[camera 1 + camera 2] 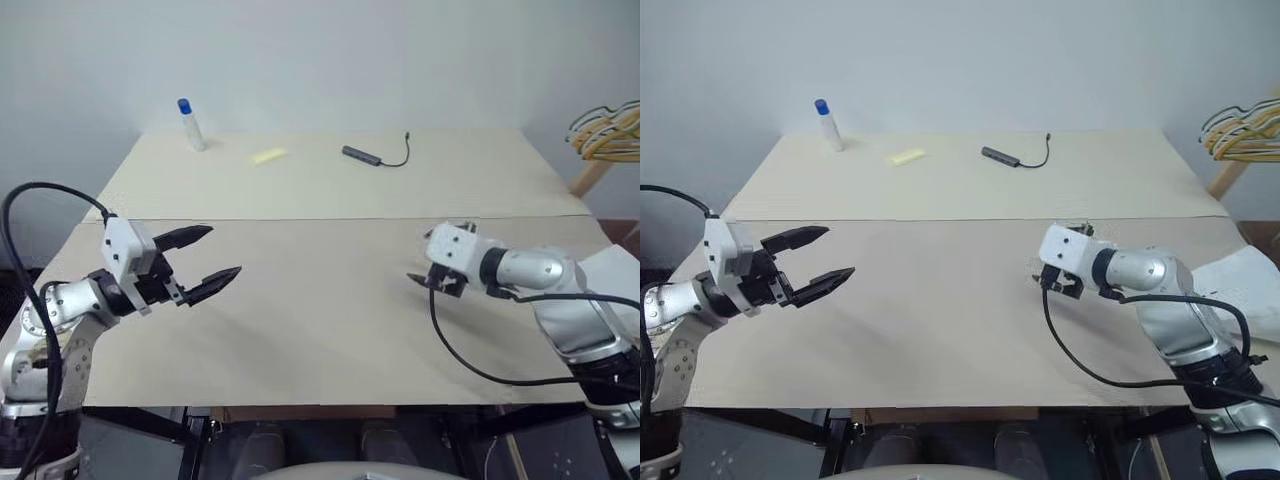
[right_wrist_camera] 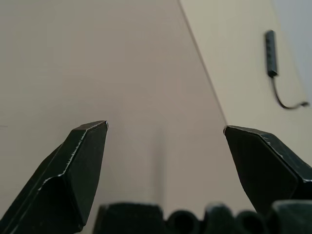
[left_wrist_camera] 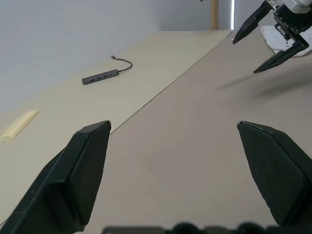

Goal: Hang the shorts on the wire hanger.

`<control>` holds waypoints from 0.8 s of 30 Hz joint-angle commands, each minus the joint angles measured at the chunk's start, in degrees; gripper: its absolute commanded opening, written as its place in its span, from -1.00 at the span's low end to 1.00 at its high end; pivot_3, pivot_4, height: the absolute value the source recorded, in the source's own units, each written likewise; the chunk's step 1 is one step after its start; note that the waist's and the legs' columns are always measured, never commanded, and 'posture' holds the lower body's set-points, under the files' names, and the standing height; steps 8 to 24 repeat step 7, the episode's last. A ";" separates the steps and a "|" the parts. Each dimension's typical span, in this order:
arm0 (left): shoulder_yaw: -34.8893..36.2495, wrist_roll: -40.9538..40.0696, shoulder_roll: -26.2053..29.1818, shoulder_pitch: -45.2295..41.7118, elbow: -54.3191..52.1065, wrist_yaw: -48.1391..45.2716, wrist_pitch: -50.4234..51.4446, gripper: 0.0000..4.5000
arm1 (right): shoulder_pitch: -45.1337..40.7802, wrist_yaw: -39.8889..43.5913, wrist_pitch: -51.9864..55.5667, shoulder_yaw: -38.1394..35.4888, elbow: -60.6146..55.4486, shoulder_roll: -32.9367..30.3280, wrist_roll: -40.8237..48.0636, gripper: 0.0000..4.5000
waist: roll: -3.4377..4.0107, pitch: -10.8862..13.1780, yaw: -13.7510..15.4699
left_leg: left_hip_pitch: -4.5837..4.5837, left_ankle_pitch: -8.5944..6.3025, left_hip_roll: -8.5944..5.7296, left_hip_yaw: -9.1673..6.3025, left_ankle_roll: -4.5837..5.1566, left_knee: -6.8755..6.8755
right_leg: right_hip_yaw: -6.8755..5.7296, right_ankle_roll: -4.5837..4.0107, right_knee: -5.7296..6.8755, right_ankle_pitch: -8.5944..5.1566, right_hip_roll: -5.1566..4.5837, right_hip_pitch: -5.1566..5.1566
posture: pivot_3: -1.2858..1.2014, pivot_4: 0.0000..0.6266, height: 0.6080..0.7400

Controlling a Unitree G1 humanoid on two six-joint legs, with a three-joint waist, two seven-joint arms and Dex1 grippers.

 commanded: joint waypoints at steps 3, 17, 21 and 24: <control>1.09 -0.13 0.67 0.42 -2.88 1.68 -0.33 1.00 | -1.10 0.27 -3.18 0.97 -0.12 1.27 -2.76 0.98 | -0.18 -0.02 1.37 | 0.02 0.00 0.00 0.02 0.00 0.01 | -0.01 -0.01 -0.01 0.01 0.01 0.01 | 0.12 -1.00 1.00; 1.26 -0.65 0.89 0.99 -3.49 1.97 0.23 1.00 | -1.86 0.11 -3.05 1.36 0.45 3.14 -4.05 0.98 | -0.27 0.01 2.15 | 0.01 0.00 -0.01 0.05 0.00 0.01 | 0.00 -0.03 -0.01 0.01 0.02 -0.01 | 0.13 -1.00 1.00; 1.26 -0.65 0.89 0.99 -3.49 1.97 0.23 1.00 | -1.86 0.11 -3.05 1.36 0.45 3.14 -4.05 0.98 | -0.27 0.01 2.15 | 0.01 0.00 -0.01 0.05 0.00 0.01 | 0.00 -0.03 -0.01 0.01 0.02 -0.01 | 0.13 -1.00 1.00; 1.26 -0.65 0.89 0.99 -3.49 1.97 0.23 1.00 | -1.86 0.11 -3.05 1.36 0.45 3.14 -4.05 0.98 | -0.27 0.01 2.15 | 0.01 0.00 -0.01 0.05 0.00 0.01 | 0.00 -0.03 -0.01 0.01 0.02 -0.01 | 0.13 -1.00 1.00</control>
